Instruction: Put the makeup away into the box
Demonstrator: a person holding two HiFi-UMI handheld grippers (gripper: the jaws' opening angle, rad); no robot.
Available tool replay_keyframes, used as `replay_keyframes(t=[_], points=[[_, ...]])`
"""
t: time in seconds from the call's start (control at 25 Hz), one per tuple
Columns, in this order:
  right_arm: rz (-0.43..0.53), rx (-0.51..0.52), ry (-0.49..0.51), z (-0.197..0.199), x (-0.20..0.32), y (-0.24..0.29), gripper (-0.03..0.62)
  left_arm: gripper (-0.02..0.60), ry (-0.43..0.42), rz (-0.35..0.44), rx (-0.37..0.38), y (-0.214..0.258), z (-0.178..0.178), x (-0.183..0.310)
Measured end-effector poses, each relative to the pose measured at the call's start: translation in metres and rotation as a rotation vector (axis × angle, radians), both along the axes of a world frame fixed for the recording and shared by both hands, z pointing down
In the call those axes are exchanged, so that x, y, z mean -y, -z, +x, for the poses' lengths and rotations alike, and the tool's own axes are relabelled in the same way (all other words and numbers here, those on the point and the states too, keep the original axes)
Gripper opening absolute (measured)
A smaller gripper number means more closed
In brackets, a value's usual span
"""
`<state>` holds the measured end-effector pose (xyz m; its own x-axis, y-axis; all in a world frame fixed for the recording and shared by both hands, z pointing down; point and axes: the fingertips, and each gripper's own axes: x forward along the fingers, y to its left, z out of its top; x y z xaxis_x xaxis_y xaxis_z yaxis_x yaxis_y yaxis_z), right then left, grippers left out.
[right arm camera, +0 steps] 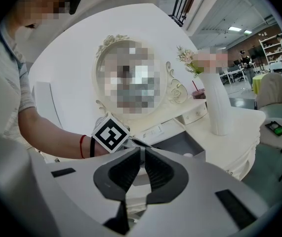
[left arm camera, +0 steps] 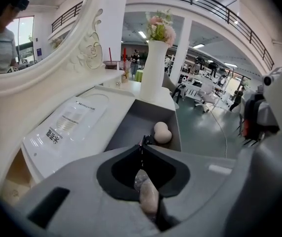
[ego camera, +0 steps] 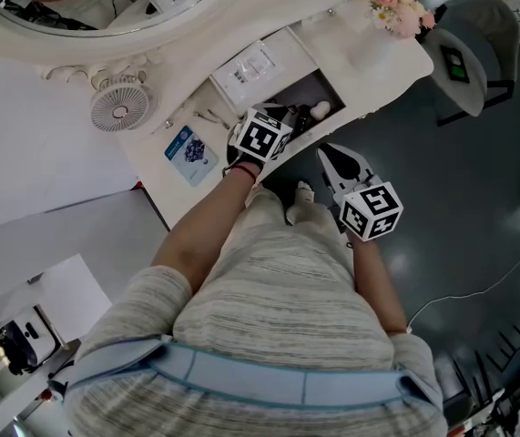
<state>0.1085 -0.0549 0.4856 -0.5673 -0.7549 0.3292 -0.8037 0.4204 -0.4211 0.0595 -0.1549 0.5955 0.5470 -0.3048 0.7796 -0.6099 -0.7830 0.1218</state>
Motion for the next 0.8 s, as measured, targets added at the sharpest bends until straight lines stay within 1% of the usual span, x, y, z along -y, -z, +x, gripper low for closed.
replay_keyframes(t=[0.2, 0.36, 0.48, 0.6, 0.8], points=[[-0.005, -0.003, -0.004, 0.001, -0.001, -0.001, 0.011, 0.031, -0.022, -0.006, 0.02, -0.006, 0.005, 0.002], [-0.005, -0.005, -0.005, 0.001, 0.0, 0.0, 0.011, 0.032, -0.026, 0.013, 0.035, -0.012, 0.005, 0.003], [-0.005, -0.005, -0.006, 0.0, 0.0, -0.001, 0.011, 0.04, -0.032, 0.018, 0.03, -0.01, 0.005, 0.003], [-0.003, -0.003, -0.002, -0.001, 0.002, -0.001, 0.011, 0.08, -0.034, 0.03, 0.019, -0.003, 0.005, 0.003], [0.0, -0.001, 0.005, -0.003, 0.005, 0.001, 0.011, 0.086, -0.017, 0.051, -0.014, 0.008, 0.002, 0.006]])
